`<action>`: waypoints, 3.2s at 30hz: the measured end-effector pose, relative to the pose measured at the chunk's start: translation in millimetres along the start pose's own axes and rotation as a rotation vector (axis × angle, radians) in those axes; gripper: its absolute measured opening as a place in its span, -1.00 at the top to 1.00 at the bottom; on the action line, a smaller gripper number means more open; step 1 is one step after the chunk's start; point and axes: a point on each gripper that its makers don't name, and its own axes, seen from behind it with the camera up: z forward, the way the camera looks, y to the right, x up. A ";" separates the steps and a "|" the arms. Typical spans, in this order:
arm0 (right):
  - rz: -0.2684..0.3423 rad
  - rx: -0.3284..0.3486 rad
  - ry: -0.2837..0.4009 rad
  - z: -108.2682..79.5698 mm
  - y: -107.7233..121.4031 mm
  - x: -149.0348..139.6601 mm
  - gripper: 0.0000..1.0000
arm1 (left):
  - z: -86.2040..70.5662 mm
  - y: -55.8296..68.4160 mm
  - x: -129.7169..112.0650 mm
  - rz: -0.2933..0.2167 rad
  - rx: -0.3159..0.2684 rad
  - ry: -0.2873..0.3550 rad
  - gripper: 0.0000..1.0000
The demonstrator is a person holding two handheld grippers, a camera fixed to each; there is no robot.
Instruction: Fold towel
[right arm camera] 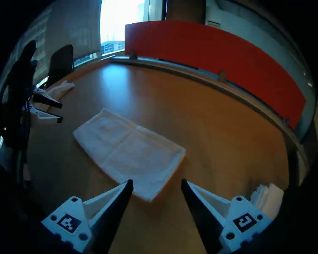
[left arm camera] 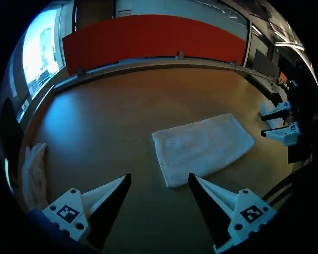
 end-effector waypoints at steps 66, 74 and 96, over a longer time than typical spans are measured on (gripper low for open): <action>-0.161 0.190 -0.172 28.8 -2.3 -56.6 0.93 | -87.4 -39.8 -58.0 -0.146 0.150 0.024 -0.99; -0.142 0.177 -0.137 25.9 -2.9 -45.2 0.93 | -87.3 -40.2 -56.4 -0.148 0.149 0.029 -1.00; -0.169 0.106 -0.060 -19.3 25.6 -5.0 0.93 | -91.4 -39.6 -49.1 -0.139 0.142 0.046 -1.00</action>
